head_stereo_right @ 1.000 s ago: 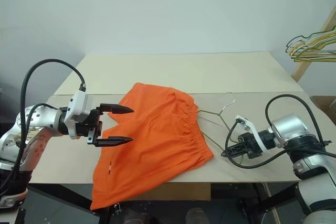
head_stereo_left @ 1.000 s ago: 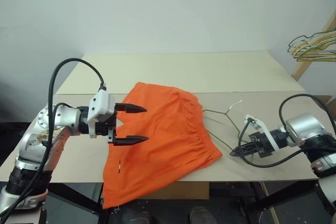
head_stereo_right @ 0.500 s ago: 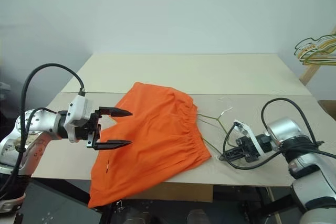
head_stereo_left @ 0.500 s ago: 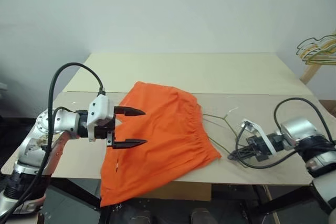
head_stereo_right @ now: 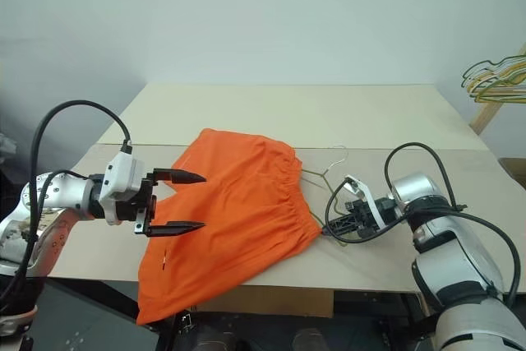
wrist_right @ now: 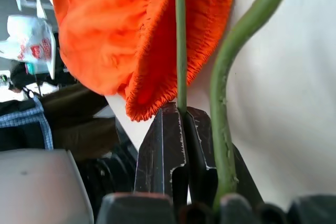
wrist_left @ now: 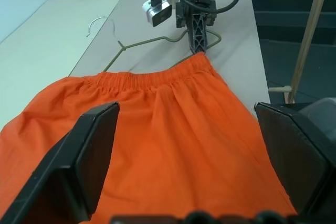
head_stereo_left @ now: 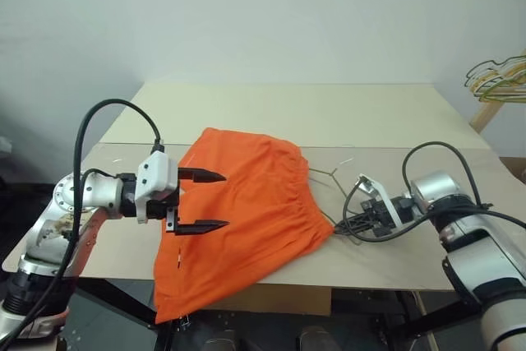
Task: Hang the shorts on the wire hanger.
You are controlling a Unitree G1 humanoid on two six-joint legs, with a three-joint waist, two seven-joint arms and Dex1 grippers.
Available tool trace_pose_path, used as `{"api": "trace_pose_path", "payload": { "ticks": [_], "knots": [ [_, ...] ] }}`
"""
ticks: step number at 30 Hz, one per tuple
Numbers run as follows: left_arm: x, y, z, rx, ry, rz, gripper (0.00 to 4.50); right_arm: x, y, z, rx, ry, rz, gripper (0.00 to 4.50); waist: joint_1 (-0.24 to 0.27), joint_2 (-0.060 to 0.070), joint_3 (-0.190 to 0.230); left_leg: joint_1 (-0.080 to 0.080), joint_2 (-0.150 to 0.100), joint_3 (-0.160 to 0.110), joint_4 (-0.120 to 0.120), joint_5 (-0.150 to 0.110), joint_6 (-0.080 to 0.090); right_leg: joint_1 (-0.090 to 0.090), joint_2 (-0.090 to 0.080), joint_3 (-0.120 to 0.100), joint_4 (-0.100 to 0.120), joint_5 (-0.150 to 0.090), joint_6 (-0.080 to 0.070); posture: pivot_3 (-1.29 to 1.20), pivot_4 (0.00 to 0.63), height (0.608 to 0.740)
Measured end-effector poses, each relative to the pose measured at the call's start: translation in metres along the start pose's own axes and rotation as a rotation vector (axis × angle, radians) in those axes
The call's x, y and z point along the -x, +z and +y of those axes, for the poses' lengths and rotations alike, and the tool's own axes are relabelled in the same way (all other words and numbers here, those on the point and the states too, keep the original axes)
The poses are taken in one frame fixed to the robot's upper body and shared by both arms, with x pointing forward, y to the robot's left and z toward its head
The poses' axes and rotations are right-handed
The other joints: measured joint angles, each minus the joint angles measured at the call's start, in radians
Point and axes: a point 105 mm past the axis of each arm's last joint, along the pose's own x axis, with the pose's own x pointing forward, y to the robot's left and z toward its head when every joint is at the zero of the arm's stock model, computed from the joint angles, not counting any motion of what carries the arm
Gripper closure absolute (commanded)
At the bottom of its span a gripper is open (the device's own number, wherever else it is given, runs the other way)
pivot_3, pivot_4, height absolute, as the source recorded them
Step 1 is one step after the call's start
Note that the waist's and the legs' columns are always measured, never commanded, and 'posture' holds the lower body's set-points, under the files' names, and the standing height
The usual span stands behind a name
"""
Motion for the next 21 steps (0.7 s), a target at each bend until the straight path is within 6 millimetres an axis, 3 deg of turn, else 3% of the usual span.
{"api": "trace_pose_path", "payload": {
  "ticks": [4, 11, 18, 21],
  "knots": [
    [0.001, 0.0, 0.0, -0.002, 0.003, 0.001, 0.03, 0.006, 0.007, 0.001, 0.014, 0.011, -0.065, 4.5, 0.002, 0.0, 0.0, 0.0, 0.0, 0.0, 0.0, 0.0, 0.0, -0.001, 0.0, 0.0, 0.0, 0.0, 0.0, -0.03, 0.0, 0.74],
    [0.001, 0.001, 0.0, -0.005, 0.001, 0.001, 0.03, 0.023, 0.022, 0.006, 0.218, -0.06, -0.135, 4.5, 0.002, 0.0, 0.0, -0.001, 0.0, 0.0, 0.0, 0.0, 0.0, -0.001, 0.0, 0.0, 0.0, 0.0, 0.0, -0.05, 0.0, 0.74],
    [0.0, 0.003, 0.001, -0.012, -0.002, -0.001, 0.03, 0.022, 0.001, 0.002, 0.215, -0.09, 0.032, 4.5, 0.001, 0.001, 0.001, -0.002, 0.0, 0.0, 0.0, 0.0, 0.0, -0.001, 0.0, 0.0, 0.0, 0.0, 0.0, -0.03, 0.0, 0.74],
    [0.001, 0.002, 0.0, -0.01, -0.002, 0.001, 0.03, 0.029, -0.022, 0.001, 0.201, -0.1, 0.105, 4.5, 0.015, 0.001, 0.001, -0.003, 0.0, 0.0, 0.0, 0.0, 0.0, -0.003, 0.0, 0.0, -0.001, 0.0, 0.0, -0.03, 0.0, 0.74]
  ]
}}
